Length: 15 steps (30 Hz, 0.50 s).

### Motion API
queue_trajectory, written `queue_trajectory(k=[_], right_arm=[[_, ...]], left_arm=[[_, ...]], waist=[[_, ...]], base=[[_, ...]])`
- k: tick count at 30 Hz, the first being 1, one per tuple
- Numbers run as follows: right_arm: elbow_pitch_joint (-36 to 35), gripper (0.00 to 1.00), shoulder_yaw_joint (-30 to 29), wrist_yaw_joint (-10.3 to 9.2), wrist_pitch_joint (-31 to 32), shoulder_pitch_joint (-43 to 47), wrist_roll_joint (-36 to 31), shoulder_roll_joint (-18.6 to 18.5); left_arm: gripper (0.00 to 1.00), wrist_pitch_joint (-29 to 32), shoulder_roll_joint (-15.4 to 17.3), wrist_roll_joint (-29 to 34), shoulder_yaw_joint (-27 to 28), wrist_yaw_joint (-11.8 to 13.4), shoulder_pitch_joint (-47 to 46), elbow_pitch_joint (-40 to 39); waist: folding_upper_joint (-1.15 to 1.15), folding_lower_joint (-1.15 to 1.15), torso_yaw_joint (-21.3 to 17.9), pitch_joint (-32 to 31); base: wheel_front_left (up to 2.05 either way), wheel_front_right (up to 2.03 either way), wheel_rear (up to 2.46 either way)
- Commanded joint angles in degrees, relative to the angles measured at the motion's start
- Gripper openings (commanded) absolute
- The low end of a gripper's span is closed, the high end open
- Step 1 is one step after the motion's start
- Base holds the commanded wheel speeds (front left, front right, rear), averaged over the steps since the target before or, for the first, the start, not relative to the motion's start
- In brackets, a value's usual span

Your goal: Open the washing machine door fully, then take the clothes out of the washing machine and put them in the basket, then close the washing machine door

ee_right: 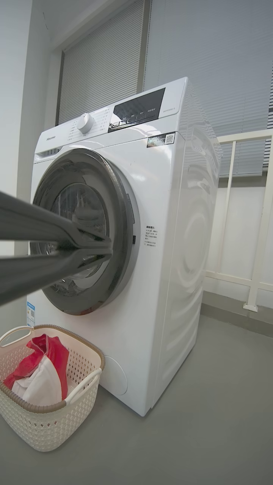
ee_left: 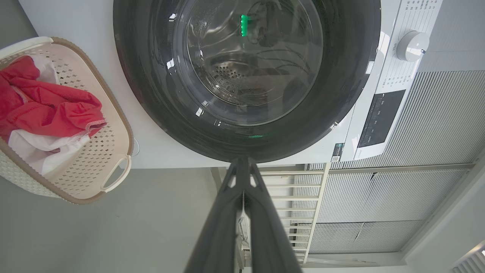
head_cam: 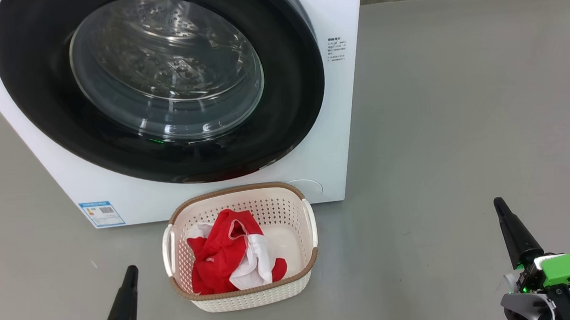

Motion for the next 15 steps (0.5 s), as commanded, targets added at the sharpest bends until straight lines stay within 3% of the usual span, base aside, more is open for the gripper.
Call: queue_trajectory(k=[1,15], right_arm=[[-1.4,0.0,1.01,0.03,0.35,-2.43,0.32,-0.85],[-1.4,0.0,1.01,0.03,0.34,-2.43,0.32,-0.85]], left_arm=[[0.0,0.19,0.62,-0.41,1.98,-0.41,-2.26,-1.17],[0.0,0.19,0.62,-0.41,1.98,-0.41,-2.26,-1.17]], waist=[[0.0,0.0,0.0,0.0],[0.0,0.0,0.0,0.0]], base=[[0.0,0.0,0.0],[0.0,0.0,0.0]])
